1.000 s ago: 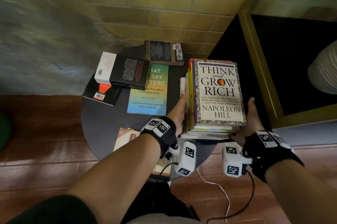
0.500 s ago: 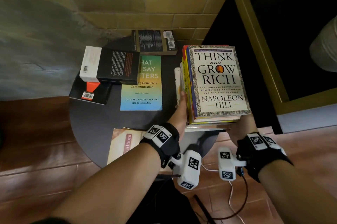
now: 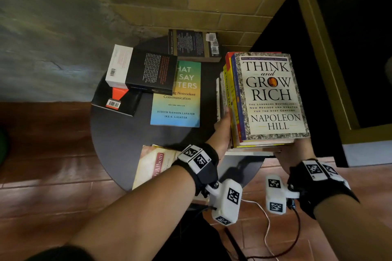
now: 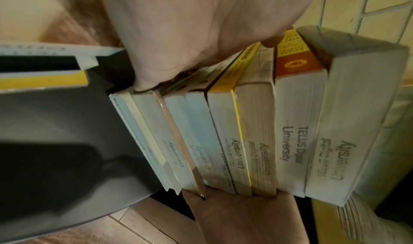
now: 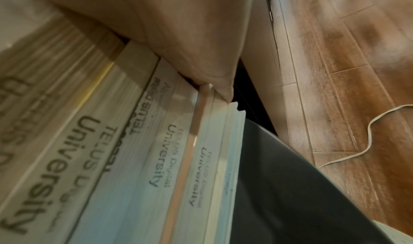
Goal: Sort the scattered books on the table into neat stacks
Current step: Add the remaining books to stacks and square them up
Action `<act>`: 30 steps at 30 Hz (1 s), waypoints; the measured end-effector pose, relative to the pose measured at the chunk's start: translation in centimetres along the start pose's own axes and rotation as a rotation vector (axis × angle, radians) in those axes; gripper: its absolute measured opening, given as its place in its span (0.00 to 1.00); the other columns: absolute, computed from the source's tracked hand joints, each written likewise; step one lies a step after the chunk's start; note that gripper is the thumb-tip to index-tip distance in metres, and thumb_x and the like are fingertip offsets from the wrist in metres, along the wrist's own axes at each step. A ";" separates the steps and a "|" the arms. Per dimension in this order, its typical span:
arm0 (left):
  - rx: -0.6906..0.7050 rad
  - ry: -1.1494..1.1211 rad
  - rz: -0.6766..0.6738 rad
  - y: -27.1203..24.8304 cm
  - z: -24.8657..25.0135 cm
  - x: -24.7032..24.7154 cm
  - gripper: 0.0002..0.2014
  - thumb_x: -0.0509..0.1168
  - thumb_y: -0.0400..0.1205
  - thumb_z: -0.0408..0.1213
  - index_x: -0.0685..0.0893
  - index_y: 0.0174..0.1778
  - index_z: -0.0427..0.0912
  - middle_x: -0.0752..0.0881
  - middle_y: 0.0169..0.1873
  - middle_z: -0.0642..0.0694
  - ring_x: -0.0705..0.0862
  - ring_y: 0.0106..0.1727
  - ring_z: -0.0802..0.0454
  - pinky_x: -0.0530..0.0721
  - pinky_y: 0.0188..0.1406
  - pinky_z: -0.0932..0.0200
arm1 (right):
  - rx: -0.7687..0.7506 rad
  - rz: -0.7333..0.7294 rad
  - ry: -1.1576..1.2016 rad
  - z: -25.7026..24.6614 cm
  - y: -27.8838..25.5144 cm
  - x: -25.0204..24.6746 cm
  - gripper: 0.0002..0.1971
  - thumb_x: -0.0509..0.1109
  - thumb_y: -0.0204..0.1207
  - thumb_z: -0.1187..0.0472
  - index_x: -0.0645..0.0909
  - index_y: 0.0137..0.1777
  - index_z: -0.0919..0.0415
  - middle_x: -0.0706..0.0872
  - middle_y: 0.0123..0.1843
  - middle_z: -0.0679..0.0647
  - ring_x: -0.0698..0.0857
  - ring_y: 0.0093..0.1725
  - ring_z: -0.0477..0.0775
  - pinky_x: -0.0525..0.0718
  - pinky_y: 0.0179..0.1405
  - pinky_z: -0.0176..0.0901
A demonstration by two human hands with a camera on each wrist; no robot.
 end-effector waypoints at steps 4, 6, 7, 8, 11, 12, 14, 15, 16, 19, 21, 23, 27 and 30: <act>-0.040 0.060 0.007 0.3 -0.4 -0.4 0.69 0.62 0.42 0.87 0.64 0.80 0.55 0.82 0.69 0.47 0.83 0.67 0.46 0.78 0.71 0.42 | 0.043 0.087 -0.127 3.7 3.5 -2.5 0.36 0.64 0.75 0.67 0.57 0.83 0.58 0.67 0.82 0.59 0.66 0.80 0.63 0.54 0.77 0.36; -0.069 0.105 0.009 0.5 -0.5 -0.5 0.68 0.61 0.43 0.87 0.65 0.80 0.55 0.82 0.69 0.47 0.83 0.67 0.46 0.79 0.70 0.42 | 0.008 0.122 -0.060 4.1 3.1 -2.0 0.34 0.63 0.77 0.62 0.57 0.83 0.56 0.67 0.82 0.57 0.65 0.81 0.62 0.57 0.81 0.43; -0.059 0.110 0.003 1.0 -0.6 -0.6 0.67 0.60 0.44 0.88 0.64 0.80 0.56 0.81 0.70 0.47 0.82 0.68 0.46 0.78 0.71 0.42 | -0.014 0.142 0.059 2.6 1.4 -2.0 0.32 0.62 0.80 0.58 0.57 0.83 0.57 0.66 0.82 0.55 0.65 0.81 0.60 0.59 0.80 0.39; -0.046 0.120 -0.005 1.3 -0.5 -0.6 0.65 0.59 0.46 0.88 0.64 0.81 0.59 0.79 0.72 0.47 0.79 0.72 0.45 0.75 0.74 0.40 | -0.064 0.146 0.188 0.8 -0.4 -2.0 0.29 0.59 0.83 0.55 0.58 0.83 0.58 0.65 0.83 0.54 0.65 0.81 0.58 0.63 0.75 0.35; 0.031 0.178 0.024 -0.7 2.7 -0.1 0.53 0.55 0.59 0.85 0.64 0.79 0.64 0.72 0.78 0.51 0.67 0.81 0.46 0.62 0.80 0.41 | -0.070 -0.096 0.346 -2.5 -4.9 -0.2 0.28 0.51 0.84 0.40 0.70 0.76 0.57 0.75 0.77 0.58 0.73 0.76 0.60 0.73 0.69 0.48; 0.062 0.170 0.009 -2.0 4.5 0.6 0.49 0.54 0.64 0.82 0.63 0.80 0.61 0.74 0.77 0.50 0.69 0.79 0.48 0.65 0.78 0.45 | -0.085 -0.157 0.392 -3.0 -5.5 -0.1 0.29 0.50 0.82 0.36 0.76 0.71 0.54 0.80 0.72 0.58 0.77 0.72 0.59 0.75 0.68 0.51; 0.118 0.134 -0.043 -3.0 7.0 1.7 0.42 0.53 0.74 0.74 0.61 0.82 0.57 0.76 0.75 0.48 0.75 0.73 0.51 0.70 0.74 0.51 | -0.132 -0.192 0.397 -3.9 -6.4 -0.5 0.34 0.52 0.76 0.30 0.79 0.68 0.53 0.85 0.67 0.56 0.80 0.70 0.58 0.75 0.67 0.53; 0.141 0.121 -0.058 -2.9 7.8 2.0 0.41 0.52 0.76 0.73 0.61 0.82 0.56 0.76 0.75 0.47 0.76 0.72 0.51 0.70 0.72 0.52 | -0.149 -0.175 0.382 -4.5 -6.7 -0.7 0.37 0.54 0.72 0.28 0.78 0.71 0.53 0.85 0.68 0.55 0.80 0.71 0.58 0.74 0.70 0.54; 0.166 0.124 -0.068 -2.9 8.5 2.2 0.44 0.52 0.73 0.76 0.61 0.83 0.56 0.76 0.75 0.47 0.76 0.72 0.50 0.70 0.71 0.52 | -0.163 -0.157 0.327 -5.0 -6.7 -1.0 0.41 0.56 0.67 0.26 0.76 0.74 0.52 0.84 0.69 0.55 0.80 0.71 0.58 0.73 0.72 0.56; 0.187 0.133 -0.053 -1.4 8.9 2.2 0.58 0.54 0.56 0.87 0.59 0.82 0.63 0.69 0.80 0.50 0.70 0.79 0.48 0.64 0.79 0.41 | -0.177 -0.179 0.186 -6.7 -6.7 -0.5 0.45 0.62 0.60 0.22 0.74 0.75 0.47 0.85 0.68 0.54 0.82 0.70 0.59 0.75 0.70 0.62; 0.175 0.110 -0.030 0.3 8.6 1.9 0.59 0.55 0.52 0.88 0.60 0.81 0.66 0.65 0.82 0.51 0.66 0.81 0.48 0.61 0.80 0.36 | -0.158 -0.205 0.069 -7.3 -6.6 0.3 0.38 0.60 0.67 0.24 0.77 0.71 0.46 0.88 0.63 0.54 0.85 0.65 0.58 0.79 0.64 0.60; 0.184 0.100 -0.026 1.1 9.1 2.0 0.59 0.56 0.52 0.88 0.61 0.81 0.65 0.68 0.81 0.50 0.68 0.80 0.46 0.62 0.79 0.36 | -0.141 -0.188 -0.073 -7.7 -6.6 0.7 0.28 0.60 0.72 0.28 0.83 0.63 0.45 0.92 0.55 0.52 0.90 0.56 0.56 0.83 0.58 0.56; 0.212 0.091 -0.004 1.8 9.3 2.2 0.57 0.56 0.53 0.88 0.61 0.80 0.68 0.65 0.82 0.49 0.64 0.82 0.45 0.59 0.80 0.34 | -0.145 -0.160 -0.266 -8.3 -6.6 0.9 0.16 0.57 0.81 0.37 0.83 0.49 0.44 0.91 0.43 0.47 0.89 0.45 0.47 0.83 0.43 0.45; 0.215 0.093 0.013 2.2 9.2 2.2 0.55 0.54 0.55 0.88 0.63 0.79 0.67 0.67 0.81 0.49 0.66 0.82 0.45 0.60 0.80 0.34 | -0.136 -0.163 -0.313 -8.5 -6.8 1.0 0.16 0.56 0.82 0.37 0.82 0.51 0.43 0.91 0.47 0.46 0.88 0.47 0.47 0.82 0.43 0.45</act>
Point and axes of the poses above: each hand's wrist, its own y-axis towards the middle knuckle, its own x-axis out of the palm, z = x × y, the point moved 8 cm from there along y, towards the middle knuckle
